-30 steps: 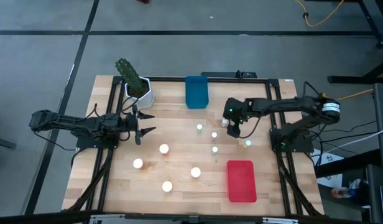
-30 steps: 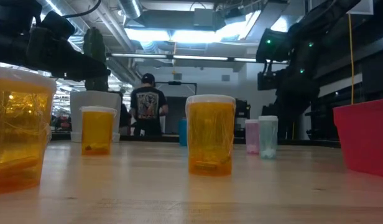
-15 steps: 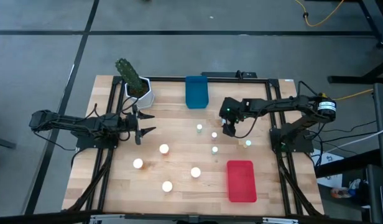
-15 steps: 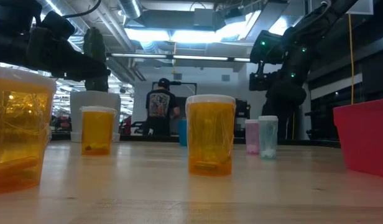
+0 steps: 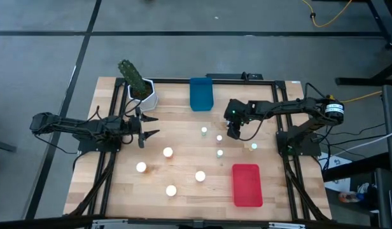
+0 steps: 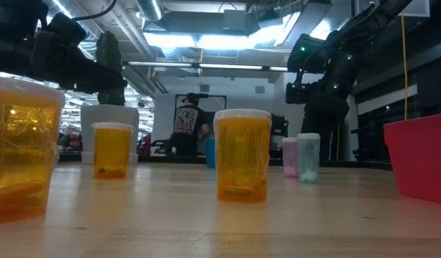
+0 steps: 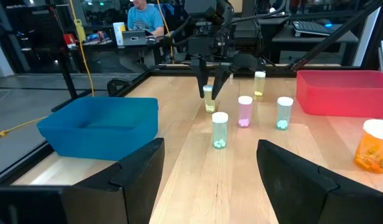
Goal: Pick and place medicine bottles into bin by pill shape (circle, oval)
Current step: Put the small yellow pill bottle into the blue bin
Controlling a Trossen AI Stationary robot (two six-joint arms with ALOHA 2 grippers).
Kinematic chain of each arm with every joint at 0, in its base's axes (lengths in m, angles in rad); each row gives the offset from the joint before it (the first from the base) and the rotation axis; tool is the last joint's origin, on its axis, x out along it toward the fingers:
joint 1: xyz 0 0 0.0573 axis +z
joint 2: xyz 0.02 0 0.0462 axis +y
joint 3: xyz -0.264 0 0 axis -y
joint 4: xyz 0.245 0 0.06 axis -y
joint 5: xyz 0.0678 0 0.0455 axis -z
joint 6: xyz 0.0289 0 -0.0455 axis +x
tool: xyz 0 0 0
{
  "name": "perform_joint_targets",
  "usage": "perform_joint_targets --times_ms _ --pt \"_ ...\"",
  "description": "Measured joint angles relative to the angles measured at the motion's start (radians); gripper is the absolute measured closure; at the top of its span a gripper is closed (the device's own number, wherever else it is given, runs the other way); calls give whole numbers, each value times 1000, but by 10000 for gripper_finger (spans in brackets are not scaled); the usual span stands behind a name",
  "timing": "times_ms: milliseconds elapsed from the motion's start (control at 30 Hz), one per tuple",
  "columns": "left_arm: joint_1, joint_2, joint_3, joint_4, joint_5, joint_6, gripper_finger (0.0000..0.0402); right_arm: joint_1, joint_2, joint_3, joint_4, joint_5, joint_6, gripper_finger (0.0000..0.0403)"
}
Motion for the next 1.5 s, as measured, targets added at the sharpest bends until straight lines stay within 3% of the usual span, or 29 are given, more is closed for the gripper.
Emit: perform_joint_targets --times_ms 200,400,600,900,1067,1233,1500 --pt "0 0 0 0 0 0 154 0 0 13 36 52 -3 295" --pt "0 0 0 0 0 2 154 0 -1 137 42 124 -96 285" --pt "0 0 0 0 0 2 154 -43 5 238 223 138 -191 294" --pt "0 0 0 0 0 2 154 -181 172 256 378 -1 -147 291" --pt "0 0 0 0 0 2 154 -195 241 260 435 -9 -102 289" --pt "0 0 0 0 0 2 154 -195 249 261 453 -9 -106 266" --pt "0 0 0 0 0 1 154 -195 249 278 514 -9 -108 196"
